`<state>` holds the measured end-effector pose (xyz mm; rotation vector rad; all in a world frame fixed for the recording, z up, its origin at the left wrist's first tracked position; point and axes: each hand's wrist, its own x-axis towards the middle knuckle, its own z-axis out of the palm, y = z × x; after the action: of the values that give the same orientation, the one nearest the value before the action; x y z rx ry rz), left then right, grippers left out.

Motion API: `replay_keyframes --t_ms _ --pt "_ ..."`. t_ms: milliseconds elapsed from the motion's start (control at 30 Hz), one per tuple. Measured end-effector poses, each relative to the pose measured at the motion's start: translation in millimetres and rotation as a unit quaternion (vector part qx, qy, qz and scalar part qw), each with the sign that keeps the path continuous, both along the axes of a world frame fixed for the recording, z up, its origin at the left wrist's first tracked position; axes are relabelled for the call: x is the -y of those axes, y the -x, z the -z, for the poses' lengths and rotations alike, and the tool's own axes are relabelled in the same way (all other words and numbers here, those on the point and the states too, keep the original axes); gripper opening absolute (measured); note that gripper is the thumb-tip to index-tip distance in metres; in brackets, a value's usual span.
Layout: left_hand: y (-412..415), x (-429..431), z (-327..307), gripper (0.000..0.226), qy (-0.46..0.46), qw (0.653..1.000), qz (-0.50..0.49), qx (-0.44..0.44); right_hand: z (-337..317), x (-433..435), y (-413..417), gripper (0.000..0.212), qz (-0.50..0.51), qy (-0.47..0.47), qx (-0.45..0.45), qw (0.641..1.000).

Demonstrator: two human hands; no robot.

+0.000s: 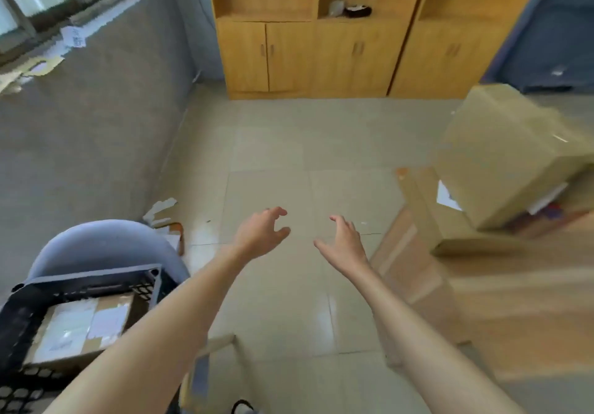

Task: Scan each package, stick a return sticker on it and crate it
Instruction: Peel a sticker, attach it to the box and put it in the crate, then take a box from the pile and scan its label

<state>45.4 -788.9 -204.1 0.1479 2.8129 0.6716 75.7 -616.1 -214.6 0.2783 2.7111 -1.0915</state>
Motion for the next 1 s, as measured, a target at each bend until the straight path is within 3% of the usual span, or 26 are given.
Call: replay_keyframes --t_ms 200,500,1000 --pt "-15 -170 -12 0.045 -0.028 0.988 0.150 -0.022 -13 -158 -55 0.058 0.136 0.004 -0.032 0.990" --pt "-71 -380 -10 0.048 -0.017 0.944 0.329 -0.027 -16 -338 -155 0.064 0.291 -0.012 -0.033 0.956" --pt "-88 -613 3 0.051 -0.001 0.881 0.474 -0.007 -2 -523 -209 0.065 0.442 -0.004 -0.029 0.897"
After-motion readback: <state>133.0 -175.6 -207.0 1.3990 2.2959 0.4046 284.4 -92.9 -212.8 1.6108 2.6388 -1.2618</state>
